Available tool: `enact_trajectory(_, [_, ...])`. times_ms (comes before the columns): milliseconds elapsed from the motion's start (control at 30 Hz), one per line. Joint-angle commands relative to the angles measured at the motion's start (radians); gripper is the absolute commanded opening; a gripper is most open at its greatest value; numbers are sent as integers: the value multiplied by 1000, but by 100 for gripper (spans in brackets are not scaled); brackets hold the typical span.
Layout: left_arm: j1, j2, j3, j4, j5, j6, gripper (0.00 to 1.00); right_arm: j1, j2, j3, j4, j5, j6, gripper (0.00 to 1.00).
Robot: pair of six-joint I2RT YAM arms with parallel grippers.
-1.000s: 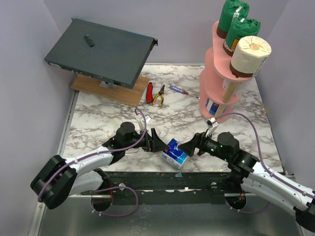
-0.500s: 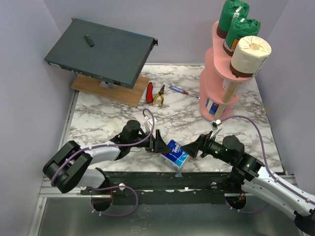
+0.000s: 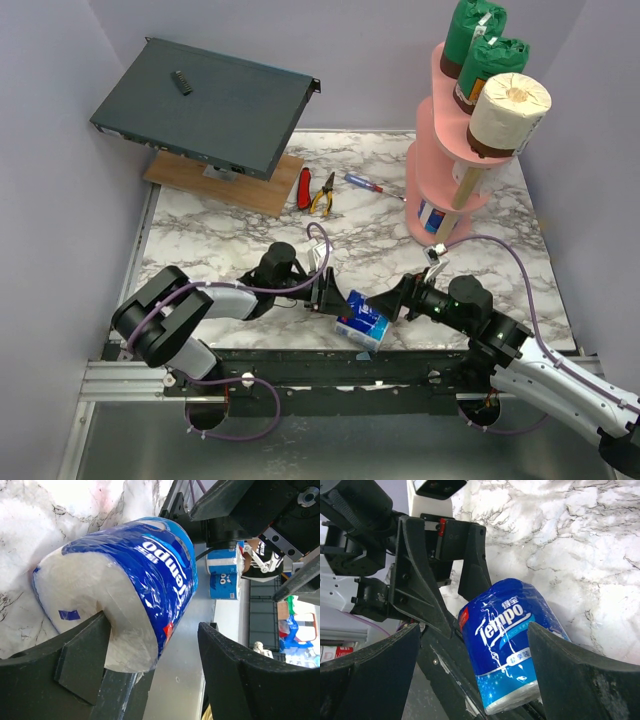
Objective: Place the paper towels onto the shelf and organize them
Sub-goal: Move the paper towel to the center of the board, then adjust the paper towel at the center of the board.
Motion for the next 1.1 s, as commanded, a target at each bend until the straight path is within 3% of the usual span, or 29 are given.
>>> enact_trajectory(0, [-9,48,35,90,63,-27,71,5,-3,-11,23,-5,-10,90])
enact_trajectory(200, [-33,70,88,16,56,8,67,5,-2,-15,20,7,-11,90])
enact_trajectory(733, [-49,15,139,-111,36,79,19,5,1,25,4,26,-43,91])
enact_trajectory(900, [-48,-92,152,-269,-32,156,15,6,-6,67,-21,48,-71,90])
enact_trajectory(1067, [-49,-249,221,-570,-182,285,13,6,-5,147,-67,79,-129,91])
